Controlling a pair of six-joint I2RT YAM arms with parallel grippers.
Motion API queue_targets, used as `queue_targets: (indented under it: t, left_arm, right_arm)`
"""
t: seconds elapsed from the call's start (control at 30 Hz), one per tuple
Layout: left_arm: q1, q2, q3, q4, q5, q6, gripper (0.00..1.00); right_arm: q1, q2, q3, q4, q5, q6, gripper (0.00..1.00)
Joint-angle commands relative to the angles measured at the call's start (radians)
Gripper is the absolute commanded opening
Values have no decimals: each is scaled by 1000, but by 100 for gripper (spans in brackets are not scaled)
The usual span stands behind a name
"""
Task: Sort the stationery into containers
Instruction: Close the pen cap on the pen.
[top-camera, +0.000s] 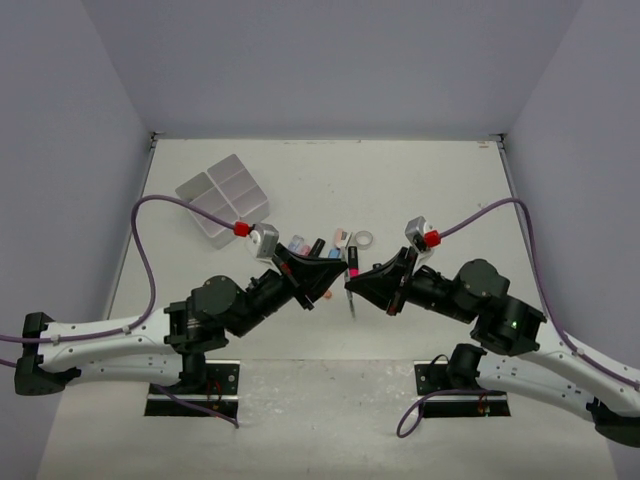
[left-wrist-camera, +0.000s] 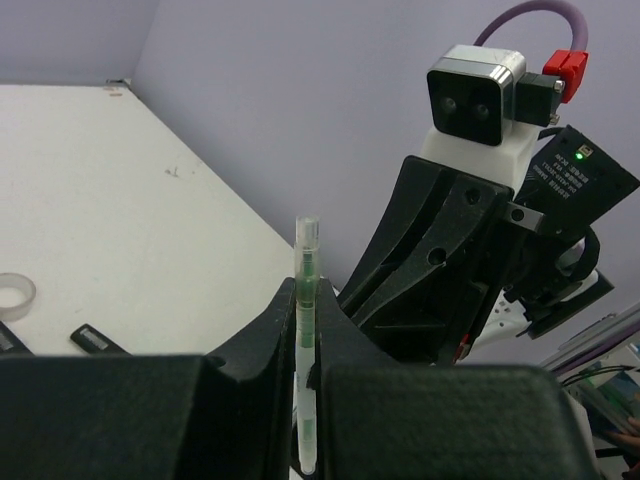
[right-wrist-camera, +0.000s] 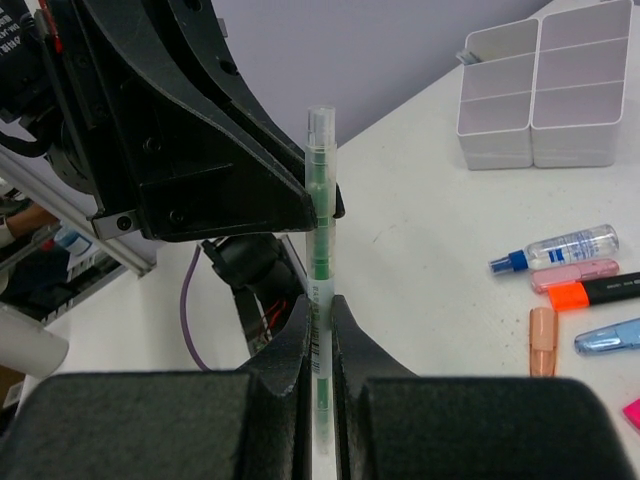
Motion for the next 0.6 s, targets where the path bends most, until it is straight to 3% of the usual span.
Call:
queue_targets:
  t: [0.0,0.1,0.23,0.4,0.57]
  left_arm:
    - [-12,19,7,-209,58,70,1]
    - [-12,13,12,-207,49,65,8]
    - [-12,12,38,-229,-14,51,26]
    - [-12,7,95,-267,-112,42,35]
    - [-12,-2,141,-278,-89,80,47]
  right_arm:
    - [-8,-5,70,191,11,-21,0]
    - [-8,-11,18,244,30,-20,0]
    - [-8,2,-6,262,26,-31,0]
    - [-7,15,-32,269,33,-34,0]
    - [-8,17,-53,262,49,-36,0]
